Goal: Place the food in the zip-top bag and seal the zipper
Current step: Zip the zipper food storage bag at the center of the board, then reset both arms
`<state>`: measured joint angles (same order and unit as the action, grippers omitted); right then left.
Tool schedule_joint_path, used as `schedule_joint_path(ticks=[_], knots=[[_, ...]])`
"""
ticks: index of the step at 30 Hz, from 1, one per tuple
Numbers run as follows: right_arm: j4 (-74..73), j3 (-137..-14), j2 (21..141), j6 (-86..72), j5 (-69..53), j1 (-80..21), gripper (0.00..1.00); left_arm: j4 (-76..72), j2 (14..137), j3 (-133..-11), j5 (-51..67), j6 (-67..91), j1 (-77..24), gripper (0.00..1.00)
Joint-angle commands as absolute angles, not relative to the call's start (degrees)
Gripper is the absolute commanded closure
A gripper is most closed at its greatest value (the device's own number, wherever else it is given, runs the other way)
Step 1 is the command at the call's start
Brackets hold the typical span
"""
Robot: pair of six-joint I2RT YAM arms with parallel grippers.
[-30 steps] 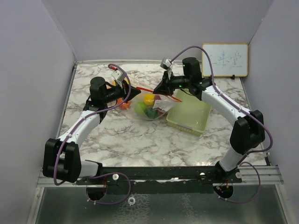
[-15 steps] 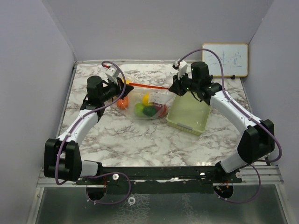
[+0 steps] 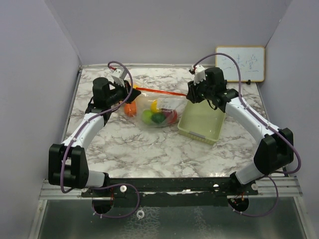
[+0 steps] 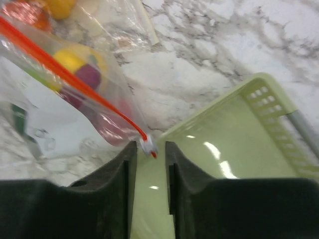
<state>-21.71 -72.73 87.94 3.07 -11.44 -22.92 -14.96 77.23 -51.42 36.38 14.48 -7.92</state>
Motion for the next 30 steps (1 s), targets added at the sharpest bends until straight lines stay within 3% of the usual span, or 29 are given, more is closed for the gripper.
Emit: schedule_joint_path(ticks=[1,2,3,4,5,16,30], knots=[[-26.3,-79.0,88.5,-1.0,-9.7,-21.0,0.43,-8.2,80.8,-59.2,32.3,14.2,-5.8,1.00],[-27.1,-80.8,89.3,-1.8,-9.7,-21.0,0.25,-6.4,81.8,-61.2,32.2,14.7,-5.8,0.88],[-27.7,-82.1,89.9,-2.4,-9.7,-21.0,0.06,-4.7,82.7,-62.9,31.8,15.2,-5.8,0.54],[-28.1,-83.3,90.3,-2.8,-9.4,-21.0,0.01,-3.4,83.3,-64.3,31.0,15.6,-5.8,0.16],[-28.2,-84.1,90.5,-3.0,-9.0,-21.0,0.00,-2.5,83.6,-65.3,29.8,16.1,-5.8,0.03],[-28.1,-87.3,91.3,-5.2,-5.2,-21.0,0.00,7.7,84.5,-71.1,-1.2,27.9,-5.8,0.01],[-27.9,-90.3,94.0,-6.2,-5.8,-21.0,0.00,12.4,87.3,-75.3,-7.9,28.2,-5.8,0.01]])
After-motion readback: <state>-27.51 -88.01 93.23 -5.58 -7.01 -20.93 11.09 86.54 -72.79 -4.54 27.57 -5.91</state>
